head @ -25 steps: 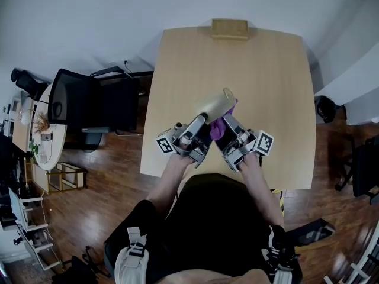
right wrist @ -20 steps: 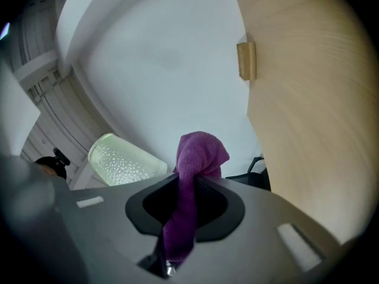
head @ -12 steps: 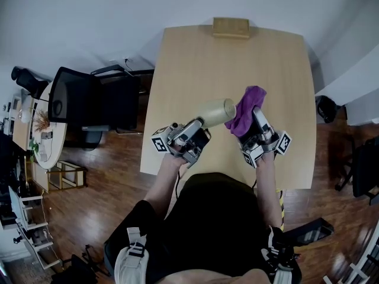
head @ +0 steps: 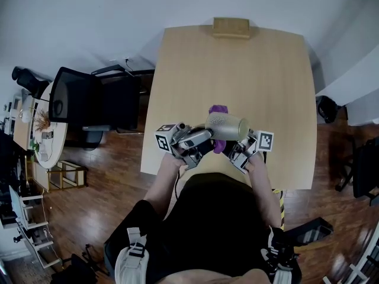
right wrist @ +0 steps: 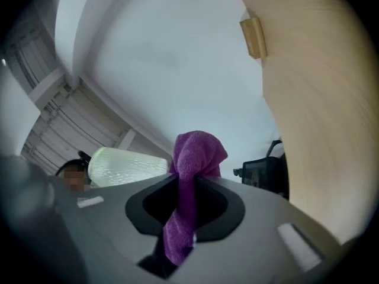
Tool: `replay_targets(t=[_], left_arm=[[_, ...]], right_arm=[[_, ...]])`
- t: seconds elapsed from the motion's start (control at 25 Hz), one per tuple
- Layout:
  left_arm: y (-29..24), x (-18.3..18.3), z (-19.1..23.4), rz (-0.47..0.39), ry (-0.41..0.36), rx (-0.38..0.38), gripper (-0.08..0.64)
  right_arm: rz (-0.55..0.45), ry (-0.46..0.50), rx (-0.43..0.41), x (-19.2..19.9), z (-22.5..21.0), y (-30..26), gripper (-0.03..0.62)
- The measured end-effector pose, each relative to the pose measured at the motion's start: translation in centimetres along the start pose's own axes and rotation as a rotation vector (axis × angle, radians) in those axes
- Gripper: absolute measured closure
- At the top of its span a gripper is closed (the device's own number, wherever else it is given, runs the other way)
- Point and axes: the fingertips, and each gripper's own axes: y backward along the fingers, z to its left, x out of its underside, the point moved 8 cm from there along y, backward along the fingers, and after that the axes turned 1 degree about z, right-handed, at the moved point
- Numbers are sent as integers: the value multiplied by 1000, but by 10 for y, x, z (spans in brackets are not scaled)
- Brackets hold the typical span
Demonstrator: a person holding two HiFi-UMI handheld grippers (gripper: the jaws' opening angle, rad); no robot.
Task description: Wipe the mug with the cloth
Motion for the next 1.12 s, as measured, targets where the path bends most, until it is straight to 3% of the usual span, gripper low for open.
replay_targets(t=[0.08,0.16,0.36,0.44,0.56,0.64,0.8,0.88,0.96,1.12], left_arm=[[4,2,0,0,-8,-10,518],[10,-2,-1,-36,-31,-20,519],[26,-23,-7,-151,-96,-35,518],[25,-24,-6,-139,-99,-29,518],[15,-18,-1,-97,-75,-10,518],[8,-11,0,-79,-39,29,520],[-3,5,-3,28,-28,51,515],[-4,9,-4,50,-23,53,518],[-1,7,-8,40,-30,57,518],[15,-5,-14,34,-58,24,518]], right_arm=[[-3,14,41,-2,-3,5,532],[-78,23,11,-14,3,14,532],[-334,82,-277,-47,48,39,532],[-339,102,-350,-50,62,37,534],[-249,95,-368,-39,62,19,532],[-164,65,-320,-24,50,9,534],[41,104,-9,2,11,1,532],[51,106,51,5,3,2,532],[-12,115,-1,-7,12,11,532],[-198,171,-308,-44,63,35,532]])
